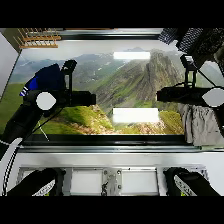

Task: Fold the clothes and pants, and hang the long-sleeved shirts on hangers.

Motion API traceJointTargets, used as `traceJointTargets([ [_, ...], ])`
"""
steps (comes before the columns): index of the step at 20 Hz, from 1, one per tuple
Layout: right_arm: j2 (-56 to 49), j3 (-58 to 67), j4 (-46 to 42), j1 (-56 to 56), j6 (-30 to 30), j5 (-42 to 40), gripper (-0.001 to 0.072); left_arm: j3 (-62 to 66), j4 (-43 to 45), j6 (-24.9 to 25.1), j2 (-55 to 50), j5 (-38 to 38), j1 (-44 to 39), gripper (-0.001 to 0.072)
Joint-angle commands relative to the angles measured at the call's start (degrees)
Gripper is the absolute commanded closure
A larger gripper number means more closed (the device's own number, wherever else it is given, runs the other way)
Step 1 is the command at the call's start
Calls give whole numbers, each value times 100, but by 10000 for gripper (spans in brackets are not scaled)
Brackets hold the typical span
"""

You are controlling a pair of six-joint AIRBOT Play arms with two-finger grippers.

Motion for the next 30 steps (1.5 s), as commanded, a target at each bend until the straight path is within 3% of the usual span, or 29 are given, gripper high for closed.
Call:
traceJointTargets([
  [1,-4,-2,0,7,0,2,704,-2,0,2,2,2,-2,696],
  [13,-4,-2,0,7,0,2,704,-2,-120,0,2,-17,-2,696],
  [14,-2,-2,2,7,0,2,704,0,-20,212,2,101,33,641],
  [15,-2,-2,0,4,0,2,704,48,269,402,0,127,118,234],
  [16,-4,-2,0,4,0,2,704,127,715,203,-22,127,306,-6],
  [19,-2,-2,0,7,0,4,704,289,1558,-236,-236,-50,1394,-4],
  [24,-2,-2,0,4,0,2,704,-354,1456,-428,-986,-55,3528,-4],
  [27,-4,-2,0,4,0,2,704,-535,1458,-426,-1602,83,4072,-3],
  [30,-4,-2,0,4,0,2,704,-527,1305,-404,-2076,490,4030,-3],
])
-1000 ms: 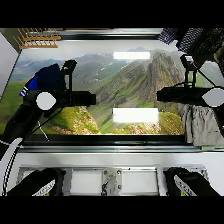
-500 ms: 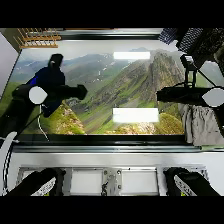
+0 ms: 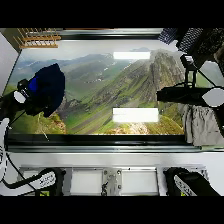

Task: Fold the clothes and pants, and hang the long-sleeved shirts on hangers.

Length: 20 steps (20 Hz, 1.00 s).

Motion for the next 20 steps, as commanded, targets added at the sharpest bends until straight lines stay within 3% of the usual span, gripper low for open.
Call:
traceJointTargets([
  [1,-4,-2,0,7,0,0,704,-63,-289,2,-538,483,129,-3],
  [3,-2,-2,0,4,0,2,704,-63,-688,39,-669,800,-90,-3],
  [4,-4,-2,0,4,0,0,704,-63,-800,37,-706,940,-223,40],
  [7,-4,-2,2,4,0,0,704,-7,-872,15,-721,1224,-695,669],
  [10,-2,-2,0,4,0,0,704,688,-1191,111,-621,837,-1292,696],
  [13,-4,-2,0,4,0,2,704,1803,-1775,697,-164,776,-2238,696],
  [17,-4,0,20,7,4,-26,704,3541,-1746,1067,269,850,-3530,696],
  [20,46,2,-24,-35,-37,-227,707,4406,-1698,1506,450,601,-3985,696],
])
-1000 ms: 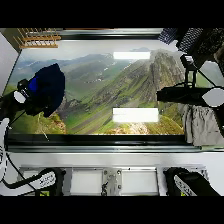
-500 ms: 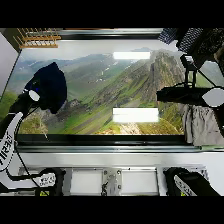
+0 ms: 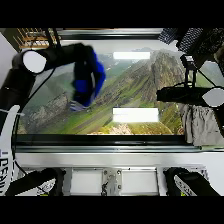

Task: Fold the clothes and pants, and hang the long-sleeved shirts on hangers.

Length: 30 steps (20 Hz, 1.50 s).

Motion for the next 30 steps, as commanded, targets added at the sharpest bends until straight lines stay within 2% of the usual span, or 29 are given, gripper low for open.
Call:
traceJointTargets([
  [1,92,7,-269,-116,-7,-323,707,970,96,483,282,-459,-540,696],
  [3,219,7,-605,-389,356,-531,707,846,315,468,426,-1150,-396,696],
  [5,256,4,-704,-643,490,-481,707,136,286,468,605,-1519,-146,696],
  [8,138,4,-695,-745,483,-271,695,-1491,282,466,739,-1508,103,696],
  [9,42,2,-662,-745,481,-129,664,-2114,280,466,726,-1368,157,696],
  [10,-72,-2,-660,-745,481,57,461,-2743,284,466,723,-1108,212,696],
  [11,-236,-7,-660,-745,481,304,179,-3268,282,466,721,-804,295,696],
  [12,-439,-31,-658,-745,483,533,82,-3713,278,439,723,-538,396,696],
  [15,-1036,-402,-463,-741,481,852,115,-4430,238,227,723,-352,837,696],
  [17,-1438,-839,85,-732,459,737,114,-4553,225,227,723,-413,1104,696],
  [20,-1985,-1499,1248,-476,-118,219,114,-4553,227,227,726,-516,1305,696],
  [22,-2321,-1687,1692,-114,-328,-76,115,-4553,229,227,726,-505,1309,696],
  [28,-2688,-1674,2374,848,-341,-1058,135,-4553,232,227,726,-507,1298,696],
  [29,-2686,-1657,2365,890,-343,-1082,319,-4553,229,227,726,-509,1298,696],
  [30,-2682,-1622,2367,890,-385,-1080,608,-4551,227,227,728,-509,1298,696],
])
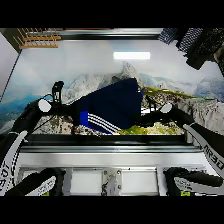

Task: Fold the clothes and pants, and hang the long-sleeved shirts on hangers.

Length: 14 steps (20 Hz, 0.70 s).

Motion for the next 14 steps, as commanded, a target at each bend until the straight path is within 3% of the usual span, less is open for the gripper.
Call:
traceJointTargets([
  [1,-20,105,291,179,-175,-280,708,33,9,7,4,-28,9,696],
  [4,549,981,-365,-149,-179,249,709,721,11,9,247,-579,9,696],
  [7,1447,2767,-1303,-649,-98,1056,709,1725,-140,7,1045,-839,9,696],
  [11,2424,4798,-1473,-973,-103,1220,709,2695,-1202,9,2221,-879,4,696],
  [14,3040,5427,-1486,-970,-103,1215,709,2951,-1370,0,3038,-922,-234,696],
])
